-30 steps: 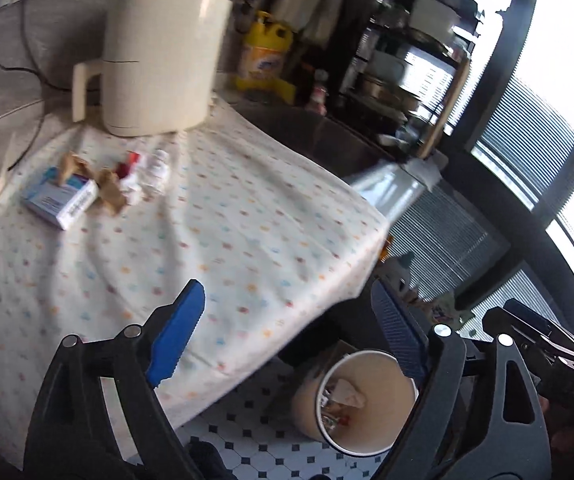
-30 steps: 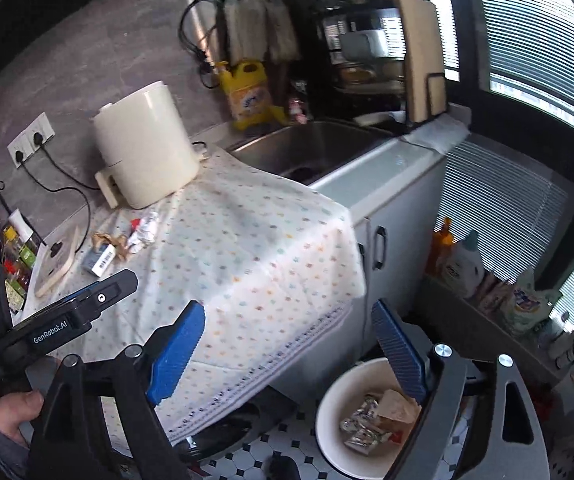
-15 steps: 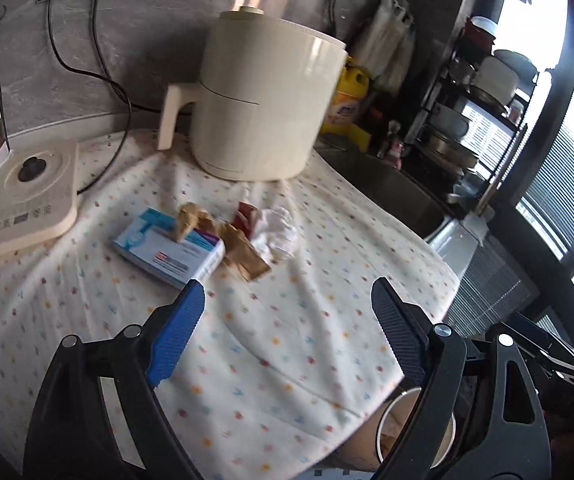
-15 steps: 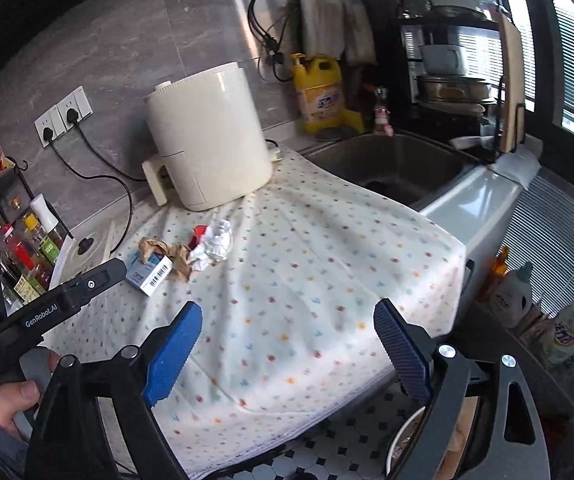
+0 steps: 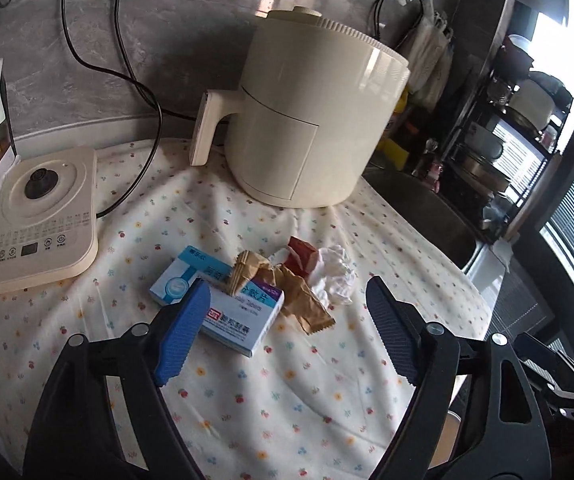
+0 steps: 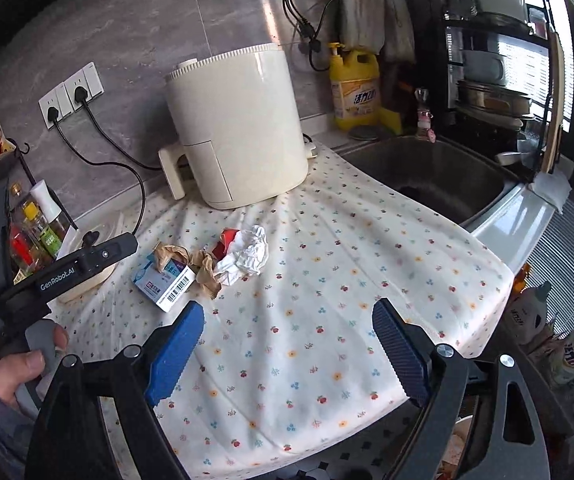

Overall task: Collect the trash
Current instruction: 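Move both open tools back over the counter trash, then grasp a brown paper scrap with the left tool while the right tool grasps the white tissue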

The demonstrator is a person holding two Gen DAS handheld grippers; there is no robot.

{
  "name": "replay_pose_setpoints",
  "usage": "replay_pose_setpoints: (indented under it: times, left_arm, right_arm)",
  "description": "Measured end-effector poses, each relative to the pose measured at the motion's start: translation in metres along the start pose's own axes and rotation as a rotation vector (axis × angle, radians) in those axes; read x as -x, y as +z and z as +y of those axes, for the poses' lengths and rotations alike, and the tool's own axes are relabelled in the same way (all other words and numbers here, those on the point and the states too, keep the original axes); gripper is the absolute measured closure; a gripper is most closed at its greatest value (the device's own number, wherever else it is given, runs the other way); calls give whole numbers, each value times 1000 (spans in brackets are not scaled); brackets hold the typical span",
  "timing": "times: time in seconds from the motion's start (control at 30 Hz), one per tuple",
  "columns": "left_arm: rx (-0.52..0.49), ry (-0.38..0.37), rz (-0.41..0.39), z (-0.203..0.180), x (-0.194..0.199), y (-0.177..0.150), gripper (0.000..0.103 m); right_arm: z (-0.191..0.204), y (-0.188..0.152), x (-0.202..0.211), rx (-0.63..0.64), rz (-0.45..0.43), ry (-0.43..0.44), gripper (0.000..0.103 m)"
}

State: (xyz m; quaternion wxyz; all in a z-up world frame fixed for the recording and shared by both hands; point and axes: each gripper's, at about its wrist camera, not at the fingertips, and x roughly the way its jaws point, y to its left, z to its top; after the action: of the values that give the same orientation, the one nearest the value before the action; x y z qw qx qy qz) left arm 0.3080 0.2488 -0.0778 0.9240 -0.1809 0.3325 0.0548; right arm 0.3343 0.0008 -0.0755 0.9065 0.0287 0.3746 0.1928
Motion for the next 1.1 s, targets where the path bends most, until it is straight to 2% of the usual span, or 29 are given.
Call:
replay_pose_setpoints:
  times: [0.37,0.5,0.6,0.63,0.67,0.7,0.87,1.1]
  left_arm:
    - [32,68,18,15,-35,22,32]
    - [22,84,77,14,-61,24,36]
    - [14,86,131,10,-79,20,53]
    - [12,90,146,10,-84,19,64]
    - [10,94,161,9,-88,18,80]
    - [9,96,173,8,-92,17,84]
    - [18,109,99,5,-80,26,88]
    - [46,153,-14,21,-57,51,88]
  right_arm:
    - [6,39,-54,32,21,69,18]
    - [4,48,-73,26,35,81,17]
    - [2,51,-87,25,53,91,17]
    - [2,51,-92,29,59,94,17]
    - [2,52,-97,28,68,98,17]
    - [2,52,-101,26,77,105,17]
    - [7,52,-120,34,105,131,18]
    - [19,49,-151,20,161,175,33]
